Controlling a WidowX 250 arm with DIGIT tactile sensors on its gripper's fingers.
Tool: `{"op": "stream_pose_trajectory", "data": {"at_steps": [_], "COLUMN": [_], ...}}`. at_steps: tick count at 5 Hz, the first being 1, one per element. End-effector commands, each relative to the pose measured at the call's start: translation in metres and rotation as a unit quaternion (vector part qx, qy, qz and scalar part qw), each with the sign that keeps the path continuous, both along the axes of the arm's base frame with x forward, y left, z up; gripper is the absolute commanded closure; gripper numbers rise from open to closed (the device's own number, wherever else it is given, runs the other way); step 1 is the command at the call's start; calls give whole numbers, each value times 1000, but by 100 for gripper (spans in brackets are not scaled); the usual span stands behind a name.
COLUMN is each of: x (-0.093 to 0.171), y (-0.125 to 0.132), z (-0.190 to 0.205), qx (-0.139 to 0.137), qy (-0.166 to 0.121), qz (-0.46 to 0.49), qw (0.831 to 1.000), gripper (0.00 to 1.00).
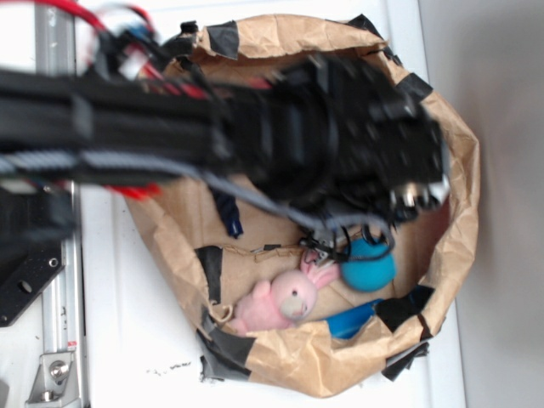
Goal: Grab the blue rope.
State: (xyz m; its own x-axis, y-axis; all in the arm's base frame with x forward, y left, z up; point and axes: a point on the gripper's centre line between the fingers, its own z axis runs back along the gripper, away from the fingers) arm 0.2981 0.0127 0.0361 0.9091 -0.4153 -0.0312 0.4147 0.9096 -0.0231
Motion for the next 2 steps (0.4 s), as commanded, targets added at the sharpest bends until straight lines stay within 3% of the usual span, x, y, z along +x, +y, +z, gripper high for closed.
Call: {"op": "stream_pose_trajectory", "data": {"at_steps": [1,2], "x": [-26,-26], "y": [-16,-5], "z": [88,90], "qx": [0,-13], "qy": [-16,-29], "qz": [265,307], "qw": [964,951], "gripper": [100,100]}}
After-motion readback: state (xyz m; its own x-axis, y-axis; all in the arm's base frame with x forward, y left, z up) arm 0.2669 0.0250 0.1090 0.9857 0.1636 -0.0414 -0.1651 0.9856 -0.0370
